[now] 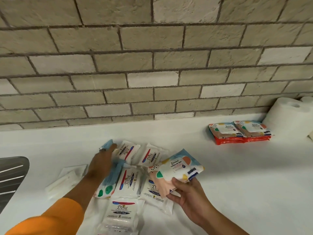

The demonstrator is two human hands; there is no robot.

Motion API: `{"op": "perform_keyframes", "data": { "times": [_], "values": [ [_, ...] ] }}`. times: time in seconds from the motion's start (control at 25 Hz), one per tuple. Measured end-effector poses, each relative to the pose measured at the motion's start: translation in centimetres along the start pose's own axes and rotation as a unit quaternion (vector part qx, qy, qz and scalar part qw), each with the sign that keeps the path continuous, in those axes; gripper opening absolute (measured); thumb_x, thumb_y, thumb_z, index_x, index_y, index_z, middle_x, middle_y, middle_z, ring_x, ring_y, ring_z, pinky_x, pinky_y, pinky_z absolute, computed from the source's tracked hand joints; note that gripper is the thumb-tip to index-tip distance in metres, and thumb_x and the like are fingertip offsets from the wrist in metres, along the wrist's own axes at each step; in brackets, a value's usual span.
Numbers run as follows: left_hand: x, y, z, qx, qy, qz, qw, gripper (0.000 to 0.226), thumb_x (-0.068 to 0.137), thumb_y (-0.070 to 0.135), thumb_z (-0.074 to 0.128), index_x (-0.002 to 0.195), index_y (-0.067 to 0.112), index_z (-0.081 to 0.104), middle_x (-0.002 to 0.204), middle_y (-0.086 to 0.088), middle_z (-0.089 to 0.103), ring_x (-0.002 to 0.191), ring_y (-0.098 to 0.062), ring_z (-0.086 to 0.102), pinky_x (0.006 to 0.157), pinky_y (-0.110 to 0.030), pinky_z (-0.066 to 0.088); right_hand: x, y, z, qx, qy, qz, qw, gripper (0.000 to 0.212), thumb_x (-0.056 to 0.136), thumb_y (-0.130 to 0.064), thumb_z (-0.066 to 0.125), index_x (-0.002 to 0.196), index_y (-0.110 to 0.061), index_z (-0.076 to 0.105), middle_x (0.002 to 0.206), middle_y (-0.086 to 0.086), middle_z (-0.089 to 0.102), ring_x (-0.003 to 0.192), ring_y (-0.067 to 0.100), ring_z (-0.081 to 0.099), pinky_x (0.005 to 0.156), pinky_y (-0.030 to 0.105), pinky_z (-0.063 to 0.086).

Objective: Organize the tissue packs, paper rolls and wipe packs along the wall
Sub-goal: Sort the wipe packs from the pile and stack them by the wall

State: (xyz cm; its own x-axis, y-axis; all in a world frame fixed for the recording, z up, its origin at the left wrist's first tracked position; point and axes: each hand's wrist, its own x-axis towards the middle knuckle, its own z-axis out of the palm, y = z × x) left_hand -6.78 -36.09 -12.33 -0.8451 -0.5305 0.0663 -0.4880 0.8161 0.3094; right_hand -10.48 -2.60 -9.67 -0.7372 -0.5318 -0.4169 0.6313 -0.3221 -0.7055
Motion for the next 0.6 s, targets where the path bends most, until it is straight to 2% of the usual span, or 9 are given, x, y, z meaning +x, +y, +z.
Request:
{"op": "perform_keyframes", "data": {
  "times": [0.08,0.16,0.2,0.28,0.36,0.44,0.48,0.52,0.6],
  "values": [
    [-1.4,0.5,-1.2,-0.017,0.063,-0.011,0.998,0.053,0.097,0.001,0.052,0.144,0.024,0.044,0.124,-0.014,0.068,0.097,-0.033,0.071,0.083,-0.047,0.061,-0.5,-0.4,-0.7,0.003,-0.01,-0.002,1.0,0.048,0.09,0.007,0.063,0.135,-0.011,0.055,0.126,0.016,0.071,0.103,0.035,0.074,0.083,0.054,0.06],
    [-3.2,1.9,-2.6,-0.107,0.122,-0.063,0.985,0.055,0.097,-0.003,0.05,0.144,0.025,0.044,0.117,-0.014,0.068,0.088,-0.035,0.068,0.078,-0.051,0.06,-0.9,-0.6,-1.3,-0.007,-0.012,0.005,1.0,0.048,0.093,0.007,0.059,0.137,-0.012,0.054,0.128,0.016,0.071,0.108,0.038,0.072,0.09,0.058,0.057],
    [-4.3,2.6,-3.4,-0.161,0.147,-0.089,0.972,0.054,0.098,-0.002,0.048,0.143,0.028,0.042,0.113,-0.01,0.067,0.085,-0.033,0.065,0.076,-0.047,0.059,-0.9,-0.6,-1.6,-0.011,-0.009,0.008,1.0,0.047,0.094,0.007,0.057,0.138,-0.011,0.054,0.127,0.016,0.071,0.11,0.04,0.071,0.091,0.06,0.056],
    [-7.0,3.9,-4.0,-0.316,0.169,-0.128,0.925,0.051,0.099,-0.001,0.052,0.138,0.03,0.044,0.116,0.001,0.063,0.093,-0.025,0.062,0.079,-0.038,0.055,-1.1,-0.7,-2.1,-0.012,0.004,0.011,1.0,0.045,0.095,0.009,0.052,0.135,-0.011,0.055,0.125,0.017,0.072,0.111,0.041,0.069,0.088,0.058,0.057],
    [-9.4,5.5,-3.7,-0.517,0.154,-0.145,0.83,0.047,0.095,-0.005,0.058,0.134,0.02,0.049,0.123,-0.003,0.068,0.108,-0.027,0.067,0.085,-0.043,0.059,-1.4,-1.0,-2.3,-0.001,0.006,0.016,1.0,0.043,0.095,0.008,0.051,0.132,-0.012,0.058,0.125,0.016,0.072,0.111,0.039,0.07,0.088,0.055,0.057],
    [-11.7,7.1,-2.4,-0.668,0.115,-0.184,0.712,0.041,0.095,-0.007,0.058,0.131,0.01,0.052,0.123,-0.014,0.07,0.11,-0.035,0.07,0.086,-0.053,0.06,-1.8,-1.3,-2.4,0.021,-0.007,0.02,1.0,0.042,0.096,0.006,0.053,0.133,-0.013,0.059,0.125,0.014,0.073,0.112,0.036,0.071,0.09,0.052,0.059],
    [-12.7,8.2,-1.9,-0.718,0.099,-0.211,0.656,0.038,0.095,-0.009,0.056,0.129,0.008,0.054,0.122,-0.017,0.071,0.109,-0.038,0.071,0.084,-0.054,0.06,-2.0,-1.6,-2.5,0.034,-0.012,0.023,0.999,0.042,0.096,0.006,0.053,0.133,-0.013,0.059,0.125,0.014,0.073,0.111,0.036,0.072,0.086,0.051,0.061],
    [-13.7,9.5,-1.5,-0.748,0.089,-0.233,0.615,0.036,0.094,-0.011,0.054,0.124,0.008,0.06,0.12,-0.019,0.072,0.106,-0.039,0.072,0.081,-0.053,0.061,-2.3,-1.8,-2.8,0.045,-0.017,0.025,0.999,0.042,0.095,0.006,0.054,0.133,-0.012,0.059,0.124,0.014,0.073,0.109,0.036,0.073,0.081,0.049,0.063],
    [-15.5,11.7,-0.7,-0.776,0.077,-0.261,0.57,0.035,0.093,-0.015,0.051,0.108,0.01,0.071,0.11,-0.019,0.076,0.096,-0.037,0.075,0.076,-0.055,0.06,-2.6,-2.5,-3.1,0.057,-0.032,0.028,0.997,0.043,0.095,0.007,0.053,0.133,-0.012,0.06,0.125,0.016,0.072,0.107,0.037,0.073,0.072,0.046,0.064]
  ]
}}
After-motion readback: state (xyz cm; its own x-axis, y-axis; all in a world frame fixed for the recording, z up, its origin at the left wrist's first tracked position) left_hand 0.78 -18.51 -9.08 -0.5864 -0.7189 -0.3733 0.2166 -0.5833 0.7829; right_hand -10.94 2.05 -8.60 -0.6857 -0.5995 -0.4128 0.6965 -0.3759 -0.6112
